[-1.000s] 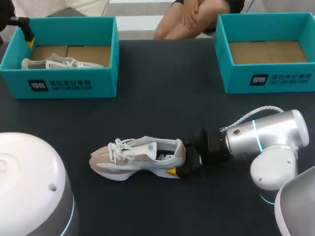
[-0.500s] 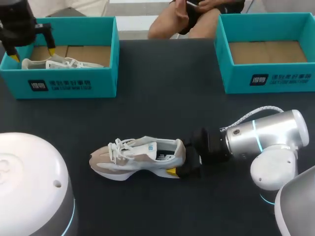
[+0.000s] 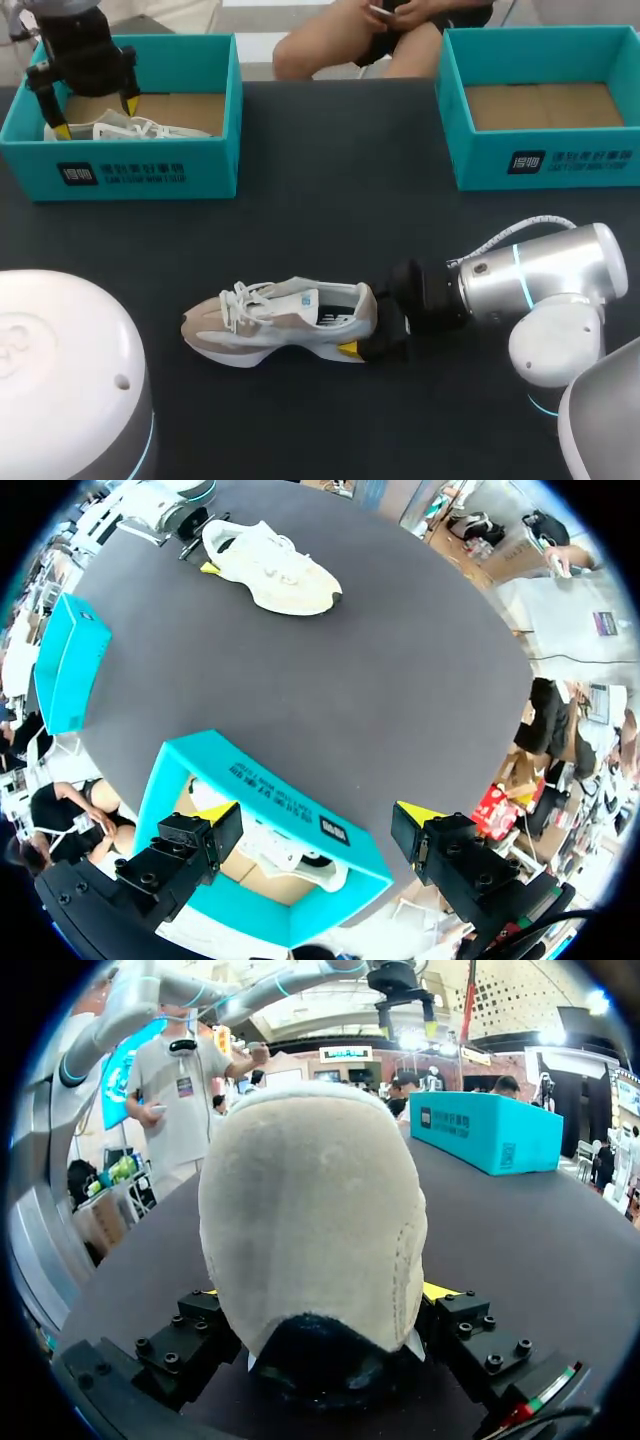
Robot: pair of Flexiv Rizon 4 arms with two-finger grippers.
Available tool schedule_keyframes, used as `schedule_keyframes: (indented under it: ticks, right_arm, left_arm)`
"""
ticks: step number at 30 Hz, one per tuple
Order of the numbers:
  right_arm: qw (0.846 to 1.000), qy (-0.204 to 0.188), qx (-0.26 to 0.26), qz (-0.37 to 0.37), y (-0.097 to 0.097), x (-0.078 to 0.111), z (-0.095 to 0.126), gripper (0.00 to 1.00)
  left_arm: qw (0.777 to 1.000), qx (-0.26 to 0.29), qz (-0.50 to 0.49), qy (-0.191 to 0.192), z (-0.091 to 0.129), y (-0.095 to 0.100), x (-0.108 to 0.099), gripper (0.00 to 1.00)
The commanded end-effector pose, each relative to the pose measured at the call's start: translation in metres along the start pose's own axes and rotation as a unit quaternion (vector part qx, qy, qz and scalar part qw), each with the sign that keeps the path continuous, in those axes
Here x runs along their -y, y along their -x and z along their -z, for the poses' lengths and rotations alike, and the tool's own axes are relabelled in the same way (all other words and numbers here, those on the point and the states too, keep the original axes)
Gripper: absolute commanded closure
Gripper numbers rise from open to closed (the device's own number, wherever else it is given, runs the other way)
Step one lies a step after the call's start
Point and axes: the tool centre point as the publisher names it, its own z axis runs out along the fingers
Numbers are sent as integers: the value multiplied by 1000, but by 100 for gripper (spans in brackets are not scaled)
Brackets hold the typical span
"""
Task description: Take the shoe out of the shoebox, open the shoe tongue, remove and reinsert the insole, then place the shoe into the shoebox
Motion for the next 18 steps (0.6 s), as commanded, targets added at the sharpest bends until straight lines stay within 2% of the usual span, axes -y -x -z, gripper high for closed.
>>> schedule_keyframes:
  ticks: [1,2,4,5,6,7,9,10,11,13,14,15,16,17,18]
  right_arm:
    - [1000,-2,1,-1,1,2,-6,100]
    - [1000,-2,1,-1,1,2,-6,100]
    - [1000,-2,1,-1,1,2,-6,100]
    - [1000,-2,1,-1,1,2,-6,100]
    - [1000,-2,1,-1,1,2,-6,100]
    - [1000,-2,1,-1,1,2,-6,100]
    - [1000,-2,1,-1,1,2,-6,100]
    - [1000,-2,1,-1,1,2,-6,100]
    - [1000,-2,1,-1,1,2,-6,100]
    - [1000,-2,1,-1,1,2,-6,100]
    - [1000,-2,1,-1,1,2,-6,100]
    - [1000,-2,1,-1,1,2,-6,100]
    - [1000,-2,1,-1,1,2,-6,100]
    - [1000,-2,1,-1,1,2,-6,100]
    - [1000,-2,1,-1,1,2,-6,100]
  left_arm:
    - [998,15,60,-4,4,8,12,0]
    - [996,29,88,8,5,10,17,0]
    - [983,56,175,-13,11,12,22,0]
    - [973,58,222,-11,14,14,26,0]
    - [965,58,256,-25,16,16,29,0]
    - [956,56,289,-1,18,17,35,0]
    - [940,59,335,-30,24,17,45,0]
    - [924,61,376,-17,25,19,50,0]
    - [912,65,403,-43,28,19,54,0]
    - [874,66,481,-34,32,22,61,0]
    - [873,78,480,-23,35,23,70,0]
    - [845,87,527,-28,38,25,74,0]
    - [842,85,533,-30,40,28,81,0]
    - [823,93,560,-20,41,32,89,0]
    - [803,89,589,-26,40,37,94,0]
